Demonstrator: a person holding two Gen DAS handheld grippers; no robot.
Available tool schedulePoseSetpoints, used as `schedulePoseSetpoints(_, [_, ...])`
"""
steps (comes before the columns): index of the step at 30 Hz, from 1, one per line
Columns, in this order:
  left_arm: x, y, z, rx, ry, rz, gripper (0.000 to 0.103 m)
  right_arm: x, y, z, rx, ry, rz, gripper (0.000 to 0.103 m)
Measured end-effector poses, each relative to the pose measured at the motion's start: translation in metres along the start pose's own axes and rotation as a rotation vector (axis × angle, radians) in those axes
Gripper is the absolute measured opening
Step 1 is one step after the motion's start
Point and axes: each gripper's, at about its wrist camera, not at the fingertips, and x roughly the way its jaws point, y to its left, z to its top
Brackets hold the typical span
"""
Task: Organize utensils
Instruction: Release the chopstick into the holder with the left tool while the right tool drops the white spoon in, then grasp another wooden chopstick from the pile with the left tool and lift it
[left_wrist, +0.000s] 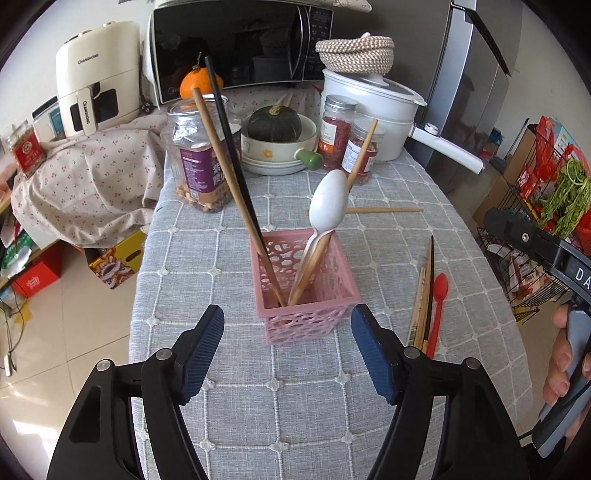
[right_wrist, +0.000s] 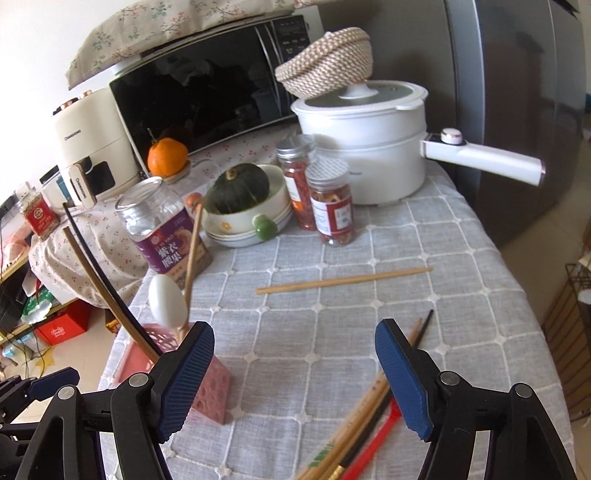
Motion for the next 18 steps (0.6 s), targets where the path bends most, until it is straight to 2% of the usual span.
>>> schedulePoseSetpoints(7, [0.006,-0.042,0.001,0.072,0.014,-0.033,0.075,0.001,-0.044,-0.009,0.072,0.095,-0.072,0.078])
schedulePoseSetpoints(18, [0.032,-0.118,0.006,0.192,0.08,-0.112,0.074,0.005,-0.101,-0.025,0.165,0.229,-0.13,0.078])
